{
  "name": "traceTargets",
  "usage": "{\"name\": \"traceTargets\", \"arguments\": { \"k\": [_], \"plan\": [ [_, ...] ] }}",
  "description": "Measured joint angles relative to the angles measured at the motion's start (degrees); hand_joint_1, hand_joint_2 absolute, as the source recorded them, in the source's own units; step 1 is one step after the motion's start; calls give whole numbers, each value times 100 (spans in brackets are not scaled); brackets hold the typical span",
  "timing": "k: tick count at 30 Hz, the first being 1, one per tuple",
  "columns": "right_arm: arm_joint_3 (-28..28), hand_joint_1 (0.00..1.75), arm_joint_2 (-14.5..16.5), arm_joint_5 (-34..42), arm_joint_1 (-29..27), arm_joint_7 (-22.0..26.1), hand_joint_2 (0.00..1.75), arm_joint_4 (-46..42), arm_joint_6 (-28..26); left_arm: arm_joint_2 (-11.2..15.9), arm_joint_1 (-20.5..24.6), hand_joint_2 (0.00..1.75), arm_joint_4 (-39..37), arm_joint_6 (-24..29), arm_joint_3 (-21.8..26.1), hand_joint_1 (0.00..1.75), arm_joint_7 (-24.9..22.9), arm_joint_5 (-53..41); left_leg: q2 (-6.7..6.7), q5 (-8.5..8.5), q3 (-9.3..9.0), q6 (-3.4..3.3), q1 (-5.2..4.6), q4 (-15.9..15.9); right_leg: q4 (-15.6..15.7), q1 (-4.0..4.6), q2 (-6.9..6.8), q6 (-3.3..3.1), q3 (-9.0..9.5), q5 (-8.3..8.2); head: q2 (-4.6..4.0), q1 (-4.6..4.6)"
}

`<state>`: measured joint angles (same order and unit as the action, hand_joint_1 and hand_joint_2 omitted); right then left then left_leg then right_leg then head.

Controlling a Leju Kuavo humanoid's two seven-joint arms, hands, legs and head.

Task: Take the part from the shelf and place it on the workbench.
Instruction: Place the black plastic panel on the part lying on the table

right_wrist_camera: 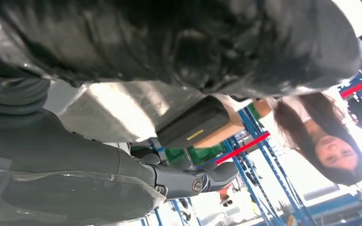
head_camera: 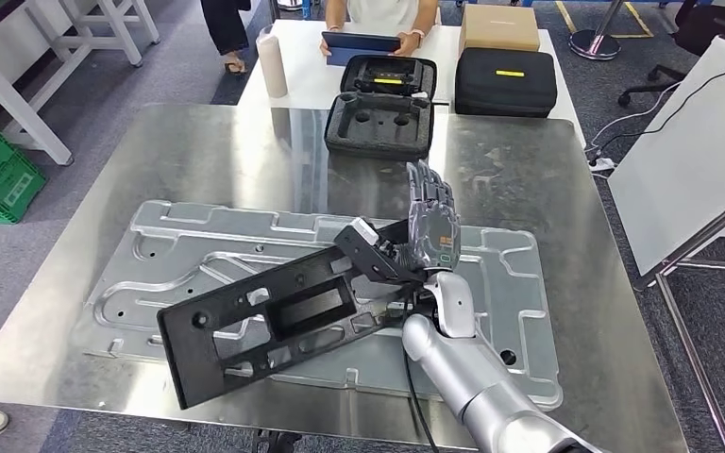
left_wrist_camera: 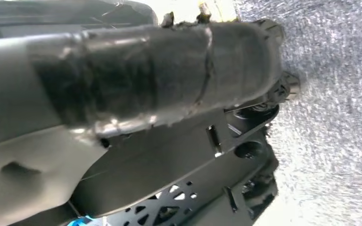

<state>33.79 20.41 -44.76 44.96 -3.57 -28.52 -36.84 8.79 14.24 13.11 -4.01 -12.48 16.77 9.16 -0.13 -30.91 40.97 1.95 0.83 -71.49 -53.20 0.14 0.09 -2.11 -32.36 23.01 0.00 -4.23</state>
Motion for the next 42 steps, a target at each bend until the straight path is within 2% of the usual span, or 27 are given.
{"name": "traceTargets", "arguments": {
  "k": [1, 3, 5, 8, 10, 11, 13, 14, 15, 16, 19, 20, 21, 23, 25, 27, 30, 31, 32, 34, 35, 36, 38, 39, 40, 41, 42],
  "plan": [
    [0, 0, 2, 73, -4, 19, 0, 2, 72, 4, 2, 0, 1, 8, 0, 0, -1, 0, 2, 161, -92, 2, 3, 201, -11, -2, 5, 7, 8, 12, 0, -4],
    [1, 0, 4, 262, 7, 69, 87, -2, 275, 18, -2, 0, 1, 21, 0, 0, 8, -1, 4, 564, -497, -10, 11, 1012, -59, 1, 21, 43, 21, 56, 0, -10],
    [2, 0, -1, 471, 32, 92, 175, -11, 518, 36, -2, 0, 1, 20, -1, 0, 14, 1, -3, 721, -758, -55, 9, 1551, -126, 22, 32, 98, -1, 101, 0, -7],
    [3, 0, -16, 846, 64, 110, 175, -34, 859, 38, -23, 0, 1, 15, -1, 0, 23, 9, -20, 706, -776, -149, 5, 1630, -156, 29, 29, 175, -31, 129, 0, -9],
    [5, 0, -34, 1096, 92, 149, 175, -66, 960, 28, -28, 0, 1, 20, 0, 0, 33, 15, -22, 719, -785, -208, 26, 1646, -387, 21, 22, 245, -147, 283, 0, 10],
    [8, 0, -45, 1205, 109, 168, 175, -81, 974, 24, -28, 0, 1, 23, 0, 0, 36, 16, -21, 723, -788, -229, 35, 1651, -698, 13, 19, 282, -300, 443, 0, 19],
    [13, 0, -72, 1381, 124, 191, 175, -94, 973, 23, -37, 0, 1, 25, 0, 0, 37, 17, -20, 718, -786, -253, 34, 1650, -1542, -3, 9, 332, -715, 789, 0, 38],
    [18, 0, -90, 1461, 118, 197, 175, -94, 969, 22, -47, 0, 1, 26, 0, 0, 39, 19, -20, 715, -787, -258, 32, 1650, -1861, -7, 8, 338, -882, 872, 0, 38],
    [27, 0, -109, 1543, 110, 206, 175, -97, 964, 22, -55, 0, 2, 26, 0, 0, 43, 25, -23, 712, -789, -260, 31, 1649, -1965, -7, 7, 332, -953, 848, 0, 40],
    [38, 0, -126, 1632, 108, 217, 175, -109, 956, 21, -61, 0, 2, 26, 0, 0, 50, 35, -26, 713, -794, -260, 27, 1647, -1833, -7, 6, 313, -912, 720, 0, 41],
    [80, 0, -151, 1891, 159, 274, 175, -191, 928, 19, -63, 0, 3, 25, 0, 0, 75, 78, -39, 721, -801, -243, -3, 1642, -623, 9, 7, 194, -353, 146, 0, 38],
    [101, 0, -156, 1966, 180, 292, 175, -222, 915, 17, -66, 0, 3, 26, 1, 0, 79, 90, -42, 727, -791, -224, -15, 1640, -345, 18, 6, 164, -214, 54, 0, 34],
    [124, 0, -166, 2036, 193, 307, 175, -250, 902, 17, -72, 0, 3, 27, 1, 0, 83, 99, -42, 737, -778, -199, -22, 1642, -209, 27, 5, 144, -144, 23, 0, 32],
    [161, 0, -190, 2157, 194, 319, 175, -308, 884, 27, -85, 0, 3, 30, 3, 0, 91, 115, -45, 758, -767, -137, -24, 1655, -165, 21, -3, 117, -130, -2, 0, 31],
    [190, 0, -204, 2234, 196, 331, 175, -381, 874, 49, -95, 0, 3, 31, 4, 0, 97, 124, -45, 675, -747, -90, -25, 1601, -89, -7, -19, 67, -115, -65, 0, 27],
    [208, 0, -206, 2261, 203, 341, 175, -425, 869, 62, -99, 0, 3, 32, 4, 0, 98, 128, -41, 570, -720, -71, -25, 1523, -39, -22, -30, 39, -104, -105, 0, 22],
    [210, 0, -205, 2262, 205, 342, 175, -429, 869, 63, -98, 0, 3, 32, 4, 0, 98, 129, -39, 541, -709, -69, -25, 1492, -34, -22, -29, 35, -105, -110, 0, 21],
    [222, 0, -204, 2268, 210, 347, 175, -442, 868, 69, -97, 0, 3, 32, 4, 0, 97, 130, -37, 430, -650, -62, -23, 1332, -31, -22, -30, 26, -113, -120, 0, 15],
    [248, 0, -208, 2280, 206, 351, 175, -462, 867, 75, -92, 0, 3, 33, 4, 0, 92, 133, -34, 207, -521, -47, -21, 927, -30, -20, -32, 15, -140, -145, 0, 11],
    [320, 0, -219, 2304, 196, 365, 175, -563, 863, 101, -101, 0, 3, 37, 4, 0, 104, 138, -27, 57, -840, -34, -13, 1001, -92, -7, -21, 41, -304, -265, 0, -4],
    [350, 0, -225, 2311, 188, 374, 175, -608, 862, 110, -107, 0, 3, 39, 4, 0, 110, 139, -31, 91, -1046, -51, -15, 1199, -128, 2, -16, 75, -391, -330, 0, -1],
    [371, 0, -226, 2313, 187, 384, 175, -647, 860, 119, -119, 0, 3, 40, 4, 0, 120, 139, -40, 243, -1312, -86, -22, 1638, -161, 5, -11, 119, -462, -390, 0, 0],
    [402, 0, -227, 2320, 182, 399, 175, -672, 857, 119, -133, 0, 3, 42, 4, 0, 117, 139, -55, 300, -1253, -168, -42, 1646, -153, -2, -18, 190, -500, -472, 0, 9],
    [415, 0, -231, 2325, 178, 401, 175, -680, 856, 114, -139, 0, 3, 43, 4, 0, 116, 139, -50, 351, -1217, -205, -38, 1644, -164, -10, -17, 228, -526, -457, 0, 8],
    [424, 0, -237, 2329, 177, 401, 175, -688, 855, 108, -143, 0, 3, 43, 4, 0, 115, 139, -42, 409, -1174, -240, -29, 1648, -248, -17, -15, 269, -576, -351, 0, 19],
    [429, 0, -242, 2332, 178, 401, 175, -693, 855, 102, -143, 0, 3, 43, 4, 0, 114, 140, -32, 474, -1115, -271, -14, 1656, -461, -24, -12, 309, -666, -140, 0, 32],
    [434, 0, -246, 2333, 178, 401, 175, -700, 854, 98, -137, 0, 3, 43, 4, 0, 114, 140, -24, 536, -1044, -291, -8, 1655, -816, -34, -12, 348, -792, 161, 0, 43]
  ]
}}
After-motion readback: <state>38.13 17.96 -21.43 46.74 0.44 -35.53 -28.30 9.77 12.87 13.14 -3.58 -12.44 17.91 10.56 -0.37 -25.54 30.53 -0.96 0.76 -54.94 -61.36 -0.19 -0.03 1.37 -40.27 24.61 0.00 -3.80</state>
